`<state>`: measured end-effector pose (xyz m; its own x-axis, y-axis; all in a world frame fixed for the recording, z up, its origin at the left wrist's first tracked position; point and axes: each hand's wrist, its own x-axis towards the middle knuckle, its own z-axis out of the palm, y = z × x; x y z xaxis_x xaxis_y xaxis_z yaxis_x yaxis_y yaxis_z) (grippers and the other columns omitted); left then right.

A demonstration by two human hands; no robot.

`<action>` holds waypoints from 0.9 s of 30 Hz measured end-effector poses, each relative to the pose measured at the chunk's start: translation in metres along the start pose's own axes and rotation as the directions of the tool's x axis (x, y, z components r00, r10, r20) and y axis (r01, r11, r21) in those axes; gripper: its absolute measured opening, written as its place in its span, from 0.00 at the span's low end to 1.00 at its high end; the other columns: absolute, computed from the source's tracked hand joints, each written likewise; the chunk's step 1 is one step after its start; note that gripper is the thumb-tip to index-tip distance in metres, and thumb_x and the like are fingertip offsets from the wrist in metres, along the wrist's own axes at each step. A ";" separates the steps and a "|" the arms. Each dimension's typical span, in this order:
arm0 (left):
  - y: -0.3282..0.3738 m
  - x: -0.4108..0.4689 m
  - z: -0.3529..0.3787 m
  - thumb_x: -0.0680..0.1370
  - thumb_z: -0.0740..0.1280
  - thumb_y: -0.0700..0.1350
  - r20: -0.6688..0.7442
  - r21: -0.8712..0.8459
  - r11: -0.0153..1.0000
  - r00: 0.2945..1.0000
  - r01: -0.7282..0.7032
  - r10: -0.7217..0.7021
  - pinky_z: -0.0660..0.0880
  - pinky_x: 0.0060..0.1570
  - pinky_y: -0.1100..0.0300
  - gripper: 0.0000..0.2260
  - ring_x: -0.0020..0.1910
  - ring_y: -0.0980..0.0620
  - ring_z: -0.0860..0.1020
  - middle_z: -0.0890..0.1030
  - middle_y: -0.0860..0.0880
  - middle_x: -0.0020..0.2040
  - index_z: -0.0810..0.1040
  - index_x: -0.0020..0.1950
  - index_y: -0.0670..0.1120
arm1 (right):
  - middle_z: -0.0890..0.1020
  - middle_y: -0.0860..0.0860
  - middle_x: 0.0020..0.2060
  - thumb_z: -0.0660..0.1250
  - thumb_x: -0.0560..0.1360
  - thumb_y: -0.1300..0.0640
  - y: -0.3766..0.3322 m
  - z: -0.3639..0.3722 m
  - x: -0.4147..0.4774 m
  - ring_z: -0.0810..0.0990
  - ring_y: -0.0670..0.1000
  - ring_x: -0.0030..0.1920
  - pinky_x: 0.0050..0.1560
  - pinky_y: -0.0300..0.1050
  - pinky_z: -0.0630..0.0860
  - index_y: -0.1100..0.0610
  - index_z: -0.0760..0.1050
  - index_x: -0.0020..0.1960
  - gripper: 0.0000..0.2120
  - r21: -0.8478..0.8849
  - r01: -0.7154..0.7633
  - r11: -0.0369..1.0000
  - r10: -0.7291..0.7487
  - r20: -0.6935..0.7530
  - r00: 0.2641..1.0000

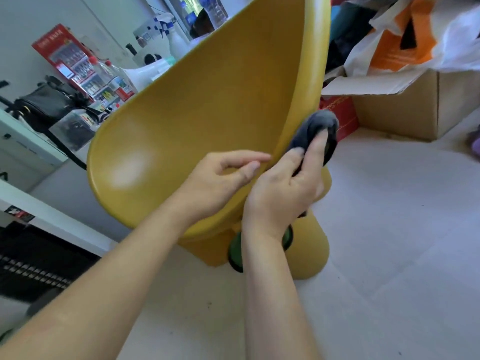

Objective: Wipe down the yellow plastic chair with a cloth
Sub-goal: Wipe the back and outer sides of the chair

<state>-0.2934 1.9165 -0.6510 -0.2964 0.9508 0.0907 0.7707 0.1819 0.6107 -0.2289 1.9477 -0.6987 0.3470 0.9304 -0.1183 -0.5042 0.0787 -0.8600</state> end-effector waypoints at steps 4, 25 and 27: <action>-0.065 -0.056 0.017 0.74 0.64 0.54 -0.072 0.061 0.983 0.983 0.174 -0.170 0.71 0.55 0.69 0.11 0.62 0.56 0.76 0.81 0.66 0.53 0.80 0.54 0.65 | 0.75 0.62 0.65 0.63 0.78 0.64 0.021 0.010 -0.009 0.75 0.63 0.58 0.63 0.51 0.68 0.59 0.71 0.69 0.19 -0.228 0.292 0.929 -0.300 -0.003 0.954; -0.033 -0.001 0.063 0.76 0.63 0.42 -0.196 0.190 0.979 0.980 0.069 -0.031 0.75 0.58 0.56 0.18 0.60 0.53 0.78 0.81 0.53 0.60 0.78 0.63 0.58 | 0.71 0.52 0.70 0.58 0.80 0.54 0.062 -0.014 0.024 0.68 0.53 0.71 0.70 0.50 0.66 0.53 0.60 0.76 0.25 -0.152 0.132 0.980 -0.109 0.152 0.982; -0.038 -0.002 0.055 0.76 0.64 0.37 -0.117 0.143 0.988 0.992 0.058 -0.041 0.72 0.62 0.63 0.19 0.61 0.57 0.77 0.81 0.53 0.60 0.78 0.64 0.54 | 0.71 0.49 0.69 0.59 0.79 0.53 0.074 -0.021 -0.002 0.70 0.53 0.70 0.70 0.49 0.66 0.52 0.58 0.76 0.27 -0.146 0.046 0.988 -0.022 0.165 0.986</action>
<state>-0.2907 1.9215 -0.7176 -0.3915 0.9067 0.1568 0.8252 0.2706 0.4958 -0.2501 1.9443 -0.7722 0.2223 0.9748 -0.0157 -0.3669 0.0688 -0.9277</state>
